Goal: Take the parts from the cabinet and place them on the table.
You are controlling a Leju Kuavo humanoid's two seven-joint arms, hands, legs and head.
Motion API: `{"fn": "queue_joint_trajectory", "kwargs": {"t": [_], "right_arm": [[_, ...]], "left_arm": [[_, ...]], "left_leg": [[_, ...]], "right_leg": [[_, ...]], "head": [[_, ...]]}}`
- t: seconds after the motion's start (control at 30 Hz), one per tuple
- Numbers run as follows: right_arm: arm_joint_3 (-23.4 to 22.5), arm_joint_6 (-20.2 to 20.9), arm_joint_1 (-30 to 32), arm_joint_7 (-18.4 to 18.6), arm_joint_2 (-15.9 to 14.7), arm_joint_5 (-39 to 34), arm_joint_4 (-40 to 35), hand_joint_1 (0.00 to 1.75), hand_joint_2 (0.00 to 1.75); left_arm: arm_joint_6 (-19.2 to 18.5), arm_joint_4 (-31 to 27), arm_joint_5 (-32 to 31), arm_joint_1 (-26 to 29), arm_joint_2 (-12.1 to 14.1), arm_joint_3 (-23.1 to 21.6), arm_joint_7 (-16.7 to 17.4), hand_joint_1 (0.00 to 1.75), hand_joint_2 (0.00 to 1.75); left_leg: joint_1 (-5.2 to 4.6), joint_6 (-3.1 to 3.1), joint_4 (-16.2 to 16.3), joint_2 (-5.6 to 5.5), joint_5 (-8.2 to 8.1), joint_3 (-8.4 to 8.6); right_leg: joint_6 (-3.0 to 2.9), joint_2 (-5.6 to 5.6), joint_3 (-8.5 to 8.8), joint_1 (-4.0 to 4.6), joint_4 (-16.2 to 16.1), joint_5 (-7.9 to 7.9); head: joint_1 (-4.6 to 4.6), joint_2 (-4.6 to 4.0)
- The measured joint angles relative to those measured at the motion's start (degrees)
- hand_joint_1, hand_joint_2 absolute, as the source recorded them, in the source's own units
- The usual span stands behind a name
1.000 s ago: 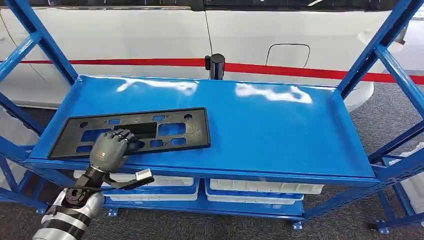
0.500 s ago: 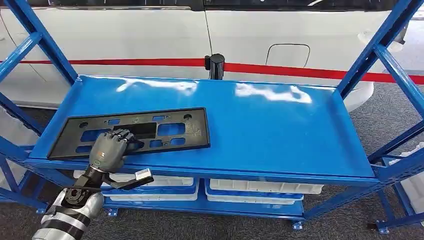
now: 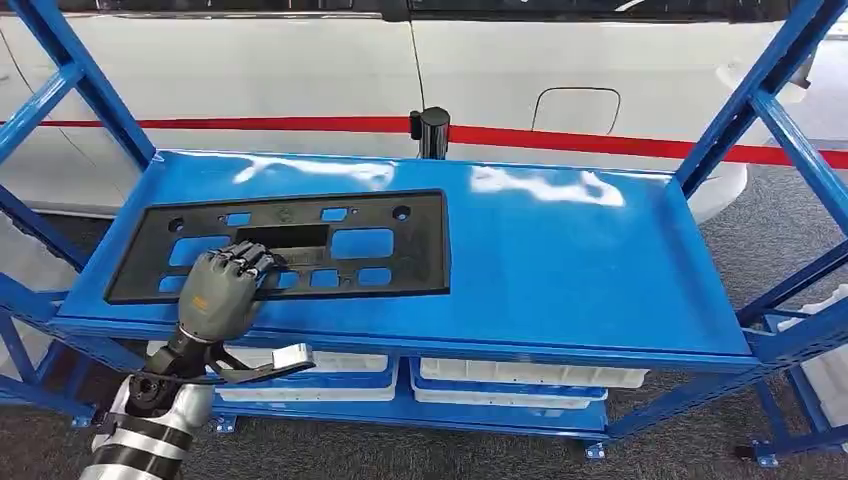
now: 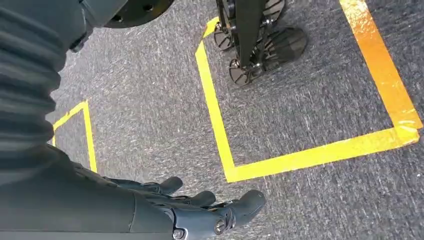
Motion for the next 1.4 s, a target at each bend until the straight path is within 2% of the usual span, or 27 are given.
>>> {"fn": "queue_joint_trajectory", "kwargs": {"t": [0.23, 0.5, 0.6, 0.63, 0.67, 0.7, 0.77, 0.8, 0.83, 0.87, 0.9, 0.93, 0.97, 1.0, 1.07, 1.1, 1.13, 1.17, 1.2, 1.27, 1.3, 1.33, 1.37, 1.4], "right_arm": [[0.00, 0.13, -0.06, -0.37, 0.02, 0.00, 0.00, 0.00, 1.75], [0.00, 0.33, -0.06, -0.46, 0.31, -0.02, 0.00, 0.00, 1.75], [0.00, 0.33, -0.08, -0.66, 0.39, -0.02, 0.00, 0.00, 1.75], [-0.02, 0.33, -0.17, -0.70, 0.22, -0.04, 0.00, 0.00, 1.75], [-0.02, 0.33, -0.18, -0.72, 0.31, -0.04, 0.00, 0.00, 1.75], [-0.02, 0.33, -0.25, -0.77, 0.33, -0.04, 0.00, 0.00, 1.75], [-0.02, 0.33, -0.30, -0.77, 0.28, -0.04, 0.00, 0.00, 1.75], [-0.04, 0.33, -0.27, -0.77, 0.31, -0.06, 0.00, 0.00, 1.75], [-0.04, 0.33, -0.22, -0.77, 0.31, -0.09, 0.00, 0.00, 1.75], [-0.04, 0.33, -0.23, -0.77, 0.28, -0.09, 0.00, 0.00, 1.75], [-0.04, 0.33, -0.28, -0.77, 0.26, -0.09, 0.00, 0.00, 1.75], [-0.04, 0.33, -0.30, -0.77, 0.24, -0.06, 0.00, 0.00, 1.75], [-0.04, 0.33, -0.28, -0.77, 0.24, -0.06, 0.00, 0.00, 1.75], [-0.04, 0.33, -0.29, -0.77, 0.26, -0.09, 0.04, 0.00, 1.75], [-0.07, 0.33, -0.36, -0.83, 0.24, -0.13, 0.04, 0.00, 1.75], [-0.07, 0.33, -0.38, -0.90, 0.24, -0.22, 0.04, 0.00, 1.75], [-0.07, 0.33, -0.38, -0.94, 0.33, -0.22, 0.04, 0.00, 1.75], [-0.09, 0.33, -0.35, -0.94, 0.48, -0.22, 0.04, 0.00, 1.75], [-0.09, 0.35, -0.36, -0.94, 0.37, -0.33, 0.04, 0.00, 1.75], [-0.11, 0.37, -0.37, -0.48, 0.39, -0.37, 0.04, 0.00, 1.75], [-0.13, 0.37, -0.37, 0.07, 0.39, -0.37, 0.07, 0.00, 1.75], [-0.13, 0.37, -0.33, 0.59, 0.42, -0.37, 0.09, 0.00, 1.75], [-0.13, 0.31, -0.26, 1.44, 0.48, -0.37, 0.11, 0.00, 1.75], [-0.13, 0.24, -0.24, 1.97, 0.57, -0.35, 0.15, 0.00, 1.75]], "left_arm": [[0.00, -1.66, 1.16, -0.81, -1.01, -0.04, -0.11, 1.75, 1.75], [0.00, -1.77, 2.12, -1.61, -1.25, -0.26, -0.11, 1.75, 1.75], [0.00, -1.77, 2.47, -2.12, -1.29, -0.66, -0.11, 1.75, 1.75], [0.00, -1.79, 2.49, -2.22, -1.42, -0.77, -0.11, 1.75, 1.75], [0.00, -1.79, 2.52, -2.34, -1.51, -0.90, -0.11, 1.75, 1.75], [0.00, -1.79, 2.54, -2.43, -1.60, -0.96, -0.11, 1.75, 1.75], [0.00, -1.77, 2.54, -2.40, -1.68, -1.09, -0.11, 1.75, 1.75], [0.00, -1.77, 2.54, -2.39, -1.68, -1.12, -0.09, 1.75, 1.75], [0.00, -1.77, 2.54, -2.38, -1.68, -1.18, -0.11, 1.75, 1.75], [0.00, -1.77, 2.54, -2.38, -1.71, -1.27, -0.11, 1.75, 1.75], [0.00, -1.77, 2.54, -2.39, -1.71, -1.36, -0.09, 1.75, 1.75], [0.00, -1.77, 2.54, -2.40, -1.71, -1.40, -0.11, 1.75, 1.75], [0.00, -1.77, 2.54, -2.40, -1.71, -1.44, -0.11, 1.75, 1.75], [0.00, -1.77, 2.54, -2.45, -1.73, -1.44, -0.09, 1.75, 1.75], [0.00, -1.77, 2.52, -2.46, -1.73, -1.53, -0.09, 1.75, 1.75], [0.00, -1.77, 2.54, -2.50, -1.73, -1.55, -0.09, 1.75, 1.75], [0.00, -1.79, 2.54, -2.51, -1.73, -1.60, -0.09, 1.75, 1.75], [0.00, -1.79, 2.54, -2.51, -1.73, -1.60, -0.09, 1.75, 1.75], [0.00, -1.79, 2.63, -2.64, -1.73, -1.62, -0.09, 1.75, 1.75], [0.00, -1.75, 2.84, -2.61, -1.73, -1.73, -0.07, 1.75, 1.75], [0.00, -1.66, 2.91, -2.51, -1.73, -1.77, -0.04, 1.75, 1.75], [0.00, -1.60, 2.95, -2.48, -1.73, -1.77, 0.00, 1.75, 1.75], [0.00, -1.60, 2.98, -2.48, -1.73, -1.79, 0.04, 1.75, 1.75], [0.00, -1.60, 3.02, -2.51, -1.73, -1.79, 0.11, 1.75, 1.75]], "left_leg": [[0.01, 0.00, 0.00, 0.00, 0.00, 0.00], [-0.35, 0.13, 0.11, 0.00, 0.01, -0.02], [-0.42, 0.54, -0.15, 0.00, 0.29, -0.08], [0.38, 0.99, -0.97, 0.17, 0.78, 0.30], [0.45, 1.23, -1.17, 0.27, 0.90, 0.38], [0.56, 1.36, -1.19, 0.34, 0.99, 0.27], [0.61, 1.35, -1.16, 0.48, 0.98, 0.03], [0.65, 1.31, -1.15, 0.55, 0.96, 0.01], [0.70, 1.27, -1.15, 0.57, 0.92, 0.06], [0.81, 1.08, -1.12, 0.57, 0.80, 0.15], [0.97, 0.83, -1.09, 0.56, 0.63, 0.35], [1.10, 0.53, -1.06, 0.55, 0.42, 0.58], [1.06, 0.27, -1.00, 0.56, 0.28, 0.60], [0.79, -0.07, -0.85, 0.49, 0.21, 0.16], [0.84, -0.46, -0.75, 0.47, 0.33, 0.12], [0.91, -0.72, -0.81, 0.48, 0.37, 0.11], [0.84, -1.17, -0.70, 0.37, 0.11, 0.19], [0.99, -1.57, 0.09, 0.42, -0.95, -0.09], [1.07, -1.92, 2.81, 0.59, -3.01, -1.15], [1.63, -2.53, 12.01, 0.77, -7.73, -5.17], [1.81, -2.78, 16.05, 0.77, -9.11, -7.09], [2.01, -2.95, 17.59, 0.78, -8.88, -7.86], [2.23, -3.07, 16.27, 0.82, -7.17, -7.24], [2.44, -3.16, 12.89, 0.90, -4.71, -5.48]], "right_leg": [[0.01, 0.00, 0.00, 0.01, 0.00, 0.00], [0.33, 0.02, -0.03, -0.33, -0.04, 0.17], [0.66, 0.04, -0.04, -0.46, -0.22, 0.35], [0.74, 0.04, -0.43, -0.25, 0.19, 0.00], [0.98, -0.10, -1.17, -0.22, 1.46, -0.70], [0.95, -0.13, -2.79, -0.44, 4.66, -2.24], [1.04, -0.19, -8.09, -1.09, 14.84, -5.71], [1.44, -0.23, -9.89, -1.29, 18.09, -6.24], [2.05, -0.27, -10.52, -1.52, 18.46, -5.60], [2.78, -0.30, -9.81, -1.71, 16.28, -4.03], [3.66, -0.37, -7.68, -1.87, 11.33, -1.41], [4.28, -0.51, -5.16, -1.98, 5.73, 1.02], [4.33, -0.81, -3.17, -2.06, 0.81, 2.31], [3.61, -0.57, -1.94, -1.45, 0.44, 2.20], [2.74, -0.46, -2.37, -1.39, 0.11, 2.07], [2.63, -0.46, -2.45, -1.28, 0.10, 2.03], [2.04, -0.49, -2.34, -1.89, -0.34, 2.20], [1.47, -0.48, -2.16, -2.10, -0.52, 2.29], [0.73, -0.59, -2.17, -2.13, -0.52, 2.25], [0.47, -0.61, -2.25, -2.09, -0.52, 2.25], [0.32, -0.62, -2.37, -2.06, -0.51, 2.34], [0.34, -0.63, -2.43, -2.06, -0.50, 2.37], [0.39, -0.62, -2.44, -2.10, -0.47, 2.41], [0.46, -0.62, -2.43, -2.19, -0.41, 2.46]], "head": [[0.00, -0.02], [-0.02, 0.00], [-0.09, -0.02], [-0.13, -0.02], [0.21, -0.02], [0.39, -0.02], [0.33, -0.02], [0.39, -0.02], [0.37, -0.02], [0.37, -0.02], [0.37, -0.02], [0.39, -0.02], [0.46, -0.02], [0.57, -0.02], [0.35, -0.02], [0.31, -0.02], [0.39, -0.02], [0.31, -0.02], [-0.11, -0.02], [-0.04, -0.02], [-0.09, -0.02], [-0.09, -0.02], [-0.09, -0.02], [-0.09, -0.02]]}}
